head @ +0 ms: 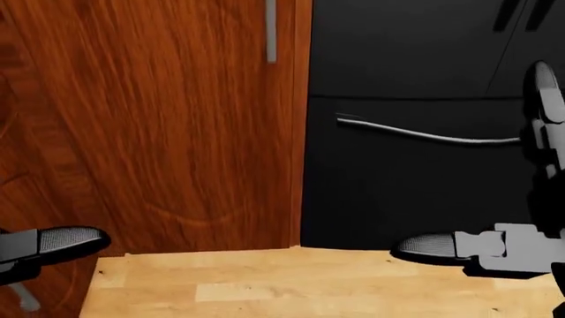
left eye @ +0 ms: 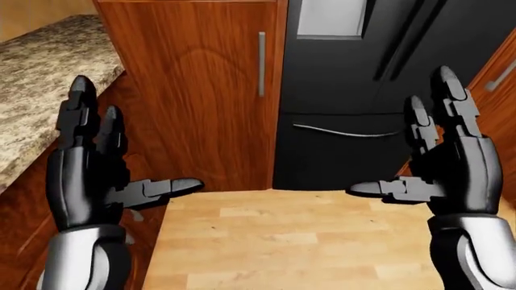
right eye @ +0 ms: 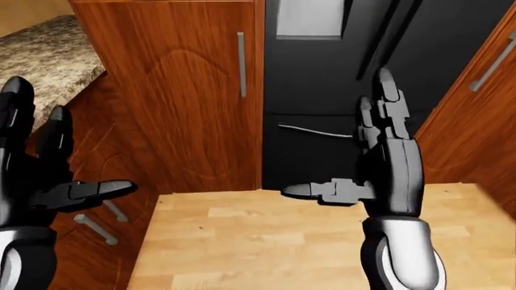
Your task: Navigate to the stove.
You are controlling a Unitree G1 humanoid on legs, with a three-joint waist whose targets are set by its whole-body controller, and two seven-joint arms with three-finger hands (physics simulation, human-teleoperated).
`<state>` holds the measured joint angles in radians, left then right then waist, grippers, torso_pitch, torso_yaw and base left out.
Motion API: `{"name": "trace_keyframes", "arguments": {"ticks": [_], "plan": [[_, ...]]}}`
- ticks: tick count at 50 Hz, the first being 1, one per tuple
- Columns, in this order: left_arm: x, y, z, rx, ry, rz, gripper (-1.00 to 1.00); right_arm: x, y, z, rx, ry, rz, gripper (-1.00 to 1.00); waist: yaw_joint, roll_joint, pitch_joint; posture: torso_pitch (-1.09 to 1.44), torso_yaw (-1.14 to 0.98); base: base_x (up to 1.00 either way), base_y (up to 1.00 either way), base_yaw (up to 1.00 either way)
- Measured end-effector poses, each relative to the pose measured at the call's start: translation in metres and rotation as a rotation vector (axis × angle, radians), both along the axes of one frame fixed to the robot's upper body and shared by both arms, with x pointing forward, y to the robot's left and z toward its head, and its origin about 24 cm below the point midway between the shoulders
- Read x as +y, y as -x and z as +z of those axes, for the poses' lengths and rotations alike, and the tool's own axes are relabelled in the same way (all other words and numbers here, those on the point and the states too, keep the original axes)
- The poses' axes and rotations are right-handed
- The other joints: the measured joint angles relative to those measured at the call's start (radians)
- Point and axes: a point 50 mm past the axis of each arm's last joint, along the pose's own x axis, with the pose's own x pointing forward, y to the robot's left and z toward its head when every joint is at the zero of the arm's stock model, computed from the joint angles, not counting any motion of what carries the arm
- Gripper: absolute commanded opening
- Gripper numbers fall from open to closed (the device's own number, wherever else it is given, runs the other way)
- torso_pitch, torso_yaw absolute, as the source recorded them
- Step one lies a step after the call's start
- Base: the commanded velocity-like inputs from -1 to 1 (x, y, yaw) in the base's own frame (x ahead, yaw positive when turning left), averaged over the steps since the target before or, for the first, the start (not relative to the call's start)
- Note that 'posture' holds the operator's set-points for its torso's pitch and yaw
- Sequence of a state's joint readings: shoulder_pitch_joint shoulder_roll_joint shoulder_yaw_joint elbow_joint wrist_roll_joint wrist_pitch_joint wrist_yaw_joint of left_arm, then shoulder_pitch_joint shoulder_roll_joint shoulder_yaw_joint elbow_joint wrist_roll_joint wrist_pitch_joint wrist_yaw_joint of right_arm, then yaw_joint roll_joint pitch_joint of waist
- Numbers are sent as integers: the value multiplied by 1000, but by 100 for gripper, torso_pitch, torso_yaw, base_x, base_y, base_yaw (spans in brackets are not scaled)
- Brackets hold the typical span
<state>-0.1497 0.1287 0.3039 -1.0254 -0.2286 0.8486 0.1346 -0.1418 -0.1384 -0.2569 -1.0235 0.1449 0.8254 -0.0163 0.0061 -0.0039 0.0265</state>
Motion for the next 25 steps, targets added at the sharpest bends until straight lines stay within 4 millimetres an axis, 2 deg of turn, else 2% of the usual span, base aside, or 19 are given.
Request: {"name": "trace_keyframes", "arguments": {"ticks": [9, 20, 25], "plan": [[-1, -5, -8, 34, 8, -6, 100, 6, 1, -3, -11, -23, 47, 100, 0, 1, 5, 0, 0, 0, 0, 0], [0, -5, -8, 33, 0, 4, 100, 5, 2, -5, -10, -45, 46, 100, -3, 0, -4, 0, 0, 0, 0, -4], [-1, -5, -8, 23, -4, 3, 100, 3, 2, -6, -11, -67, 44, 100, -9, -4, 0, 0, 0, 0, 0, -10]]}}
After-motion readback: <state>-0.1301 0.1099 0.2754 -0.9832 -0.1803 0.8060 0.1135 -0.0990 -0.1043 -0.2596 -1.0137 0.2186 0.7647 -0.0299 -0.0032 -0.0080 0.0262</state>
